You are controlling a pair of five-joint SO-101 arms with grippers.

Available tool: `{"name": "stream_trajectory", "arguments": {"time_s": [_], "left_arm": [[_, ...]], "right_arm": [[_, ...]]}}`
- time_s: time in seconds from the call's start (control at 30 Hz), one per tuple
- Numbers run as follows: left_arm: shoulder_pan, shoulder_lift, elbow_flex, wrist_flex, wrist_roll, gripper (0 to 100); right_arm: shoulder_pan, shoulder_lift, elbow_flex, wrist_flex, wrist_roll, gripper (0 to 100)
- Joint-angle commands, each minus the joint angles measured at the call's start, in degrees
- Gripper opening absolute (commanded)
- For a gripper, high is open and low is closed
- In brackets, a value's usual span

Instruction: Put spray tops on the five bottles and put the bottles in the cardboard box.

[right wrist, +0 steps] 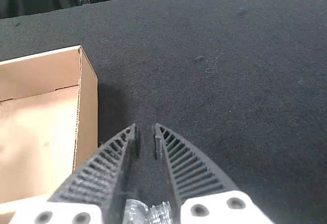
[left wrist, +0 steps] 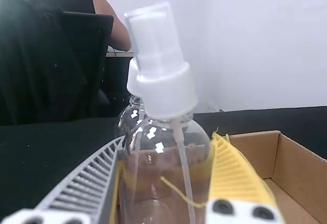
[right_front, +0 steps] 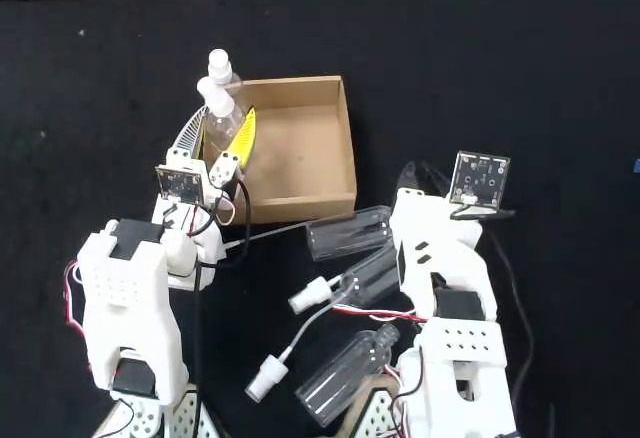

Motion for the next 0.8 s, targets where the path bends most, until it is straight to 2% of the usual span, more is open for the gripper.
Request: {"name": "stream_trajectory", "arguments": {"time_s": [0.0, 0.53, 0.7, 0.77], "left_arm": [[0.9, 1.1, -0.4, 1.3, -0.7, 20], [0.9, 1.1, 0.0, 1.0, -0.7, 19], [1.2, 1.0, 0.0, 0.9, -0.7, 5], [1.2, 1.0, -0.1, 0.9, -0.8, 5]], "right_arm": [[-0.6, -1.7, -0.5, -1.9, 0.2, 3.9], [-0.6, -1.7, -0.5, -1.9, 0.2, 3.9], [-0.6, -1.7, -0.5, -1.9, 0.2, 3.9], [-0.6, -1.7, -0.5, -1.9, 0.2, 3.9]]}}
